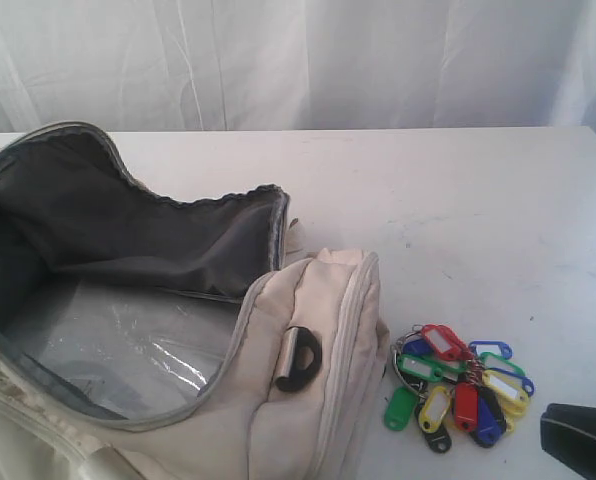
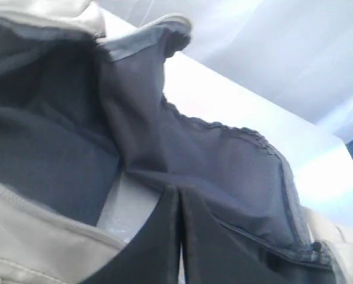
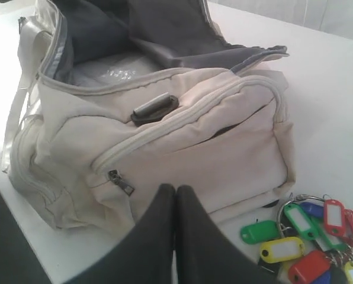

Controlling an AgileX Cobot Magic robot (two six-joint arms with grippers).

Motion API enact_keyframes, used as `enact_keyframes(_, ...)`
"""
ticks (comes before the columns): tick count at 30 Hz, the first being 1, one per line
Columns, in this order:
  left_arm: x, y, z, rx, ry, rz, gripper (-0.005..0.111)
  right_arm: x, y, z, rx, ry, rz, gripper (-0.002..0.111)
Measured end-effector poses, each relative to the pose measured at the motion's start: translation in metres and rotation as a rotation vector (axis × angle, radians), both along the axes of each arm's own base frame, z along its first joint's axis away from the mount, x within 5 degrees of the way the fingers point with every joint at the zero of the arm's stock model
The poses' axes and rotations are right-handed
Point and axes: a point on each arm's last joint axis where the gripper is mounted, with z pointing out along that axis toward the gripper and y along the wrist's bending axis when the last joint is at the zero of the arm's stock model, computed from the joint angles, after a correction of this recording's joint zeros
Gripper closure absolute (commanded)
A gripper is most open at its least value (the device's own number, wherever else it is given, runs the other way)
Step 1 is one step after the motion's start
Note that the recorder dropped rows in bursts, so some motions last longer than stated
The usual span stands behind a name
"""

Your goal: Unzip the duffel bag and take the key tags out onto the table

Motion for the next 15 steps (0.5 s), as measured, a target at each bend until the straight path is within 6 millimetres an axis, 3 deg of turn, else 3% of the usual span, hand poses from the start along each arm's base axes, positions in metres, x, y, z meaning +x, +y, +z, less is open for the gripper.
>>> enact_keyframes(3, -0.014, 0.001, 0.016, 0.049, -0.069, -0.047, 0.106, -0.001, 0.001, 0.000, 0.007, 0.003, 0.011, 0.108)
enact_keyframes(9, -0.062, 0.002, 0.037, 0.142, -0.144, -0.184, 0.106, -0.008, 0.005, 0.003, 0.034, -0.002, 0.109, 0.108)
enact_keyframes(13, -0.097, 0.006, 0.045, 0.312, -0.298, -0.266, 0.106, -0.008, 0.006, 0.004, -0.017, -0.127, 0.158, 0.108)
enact_keyframes(15, -0.104, 0.008, 0.045, 0.390, -0.360, -0.272, 0.106, -0.003, 0.005, 0.008, -0.026, -0.223, 0.127, 0.108)
